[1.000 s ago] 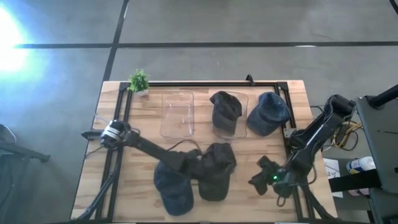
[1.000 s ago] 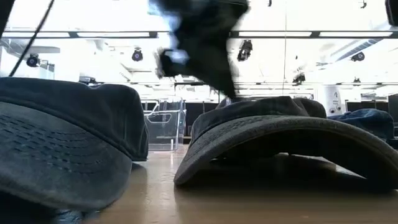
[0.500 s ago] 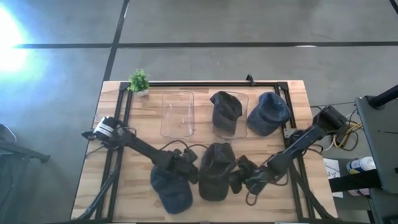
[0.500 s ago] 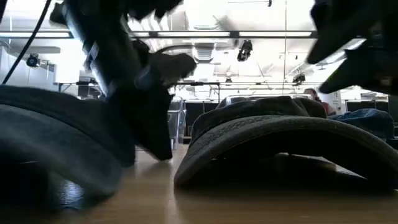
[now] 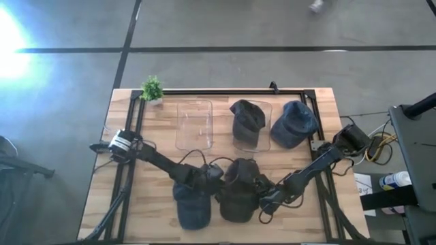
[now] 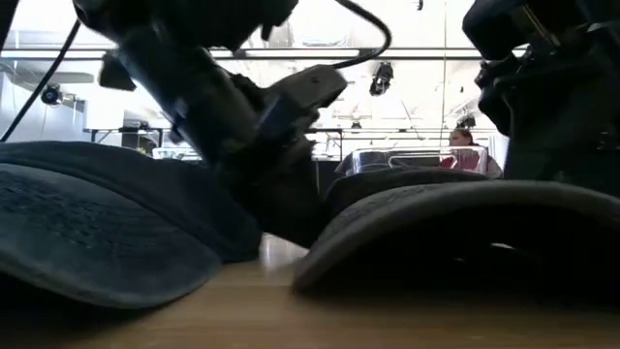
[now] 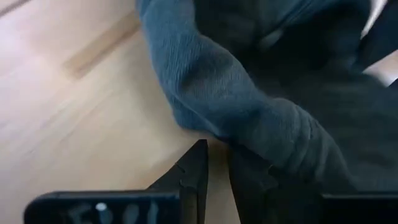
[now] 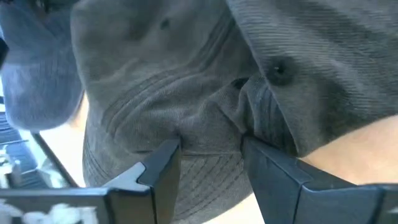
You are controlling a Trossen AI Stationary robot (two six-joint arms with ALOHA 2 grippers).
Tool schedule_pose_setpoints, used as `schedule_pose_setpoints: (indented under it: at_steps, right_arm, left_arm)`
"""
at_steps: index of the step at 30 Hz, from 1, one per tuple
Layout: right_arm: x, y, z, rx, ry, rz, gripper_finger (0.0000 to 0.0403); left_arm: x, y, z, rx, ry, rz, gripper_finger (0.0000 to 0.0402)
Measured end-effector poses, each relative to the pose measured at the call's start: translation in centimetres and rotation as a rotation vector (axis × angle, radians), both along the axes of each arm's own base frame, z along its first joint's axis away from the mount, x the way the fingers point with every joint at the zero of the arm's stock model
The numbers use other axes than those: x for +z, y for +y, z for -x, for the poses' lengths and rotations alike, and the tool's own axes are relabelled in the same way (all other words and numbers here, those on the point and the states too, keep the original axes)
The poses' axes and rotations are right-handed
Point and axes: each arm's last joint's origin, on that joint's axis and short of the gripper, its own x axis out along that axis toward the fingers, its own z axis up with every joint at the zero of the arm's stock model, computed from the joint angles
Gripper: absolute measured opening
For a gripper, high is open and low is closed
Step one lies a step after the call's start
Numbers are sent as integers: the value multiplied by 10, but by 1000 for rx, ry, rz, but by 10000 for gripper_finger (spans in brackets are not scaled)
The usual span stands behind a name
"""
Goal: Pick & Place hat
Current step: Put the gray cap into the right transparent bin
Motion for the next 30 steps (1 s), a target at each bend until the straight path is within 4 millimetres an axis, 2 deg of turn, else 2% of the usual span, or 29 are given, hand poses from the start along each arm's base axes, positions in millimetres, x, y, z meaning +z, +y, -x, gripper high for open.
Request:
schedule_pose_setpoints:
  at_steps: [4, 8, 10, 12, 16, 19, 23, 27, 30]
  right_arm:
    - [-5, 4, 0, 19, 21, -32, 171]
    - [0, 3, -2, 48, 17, -21, 171]
    - [4, 1, -3, 61, -3, 7, 171]
    - [7, -1, -4, 71, -9, 20, 171]
    - [19, -4, 5, 59, 4, 46, 171]
    - [35, 2, 20, 52, -8, 24, 171]
    - [53, 20, 40, 32, -50, -98, 171]
    - [50, 44, 47, 10, -97, -225, 185]
    - [33, 55, 47, -19, -81, -226, 204]
  left_arm:
    - [16, -1, -12, -61, -186, 23, 62]
    - [63, -6, -23, -132, -454, 49, 62]
    - [78, -9, -27, -174, -503, 12, 62]
    - [85, -10, -30, -200, -456, -46, 62]
    - [91, -9, -26, -236, -184, -132, 62]
    - [97, -18, -21, -346, -64, -209, 62]
    - [99, -30, -18, -452, -10, -368, 62]
    - [89, -23, -23, -459, 16, -386, 62]
    - [82, -23, -26, -526, 24, -360, 62]
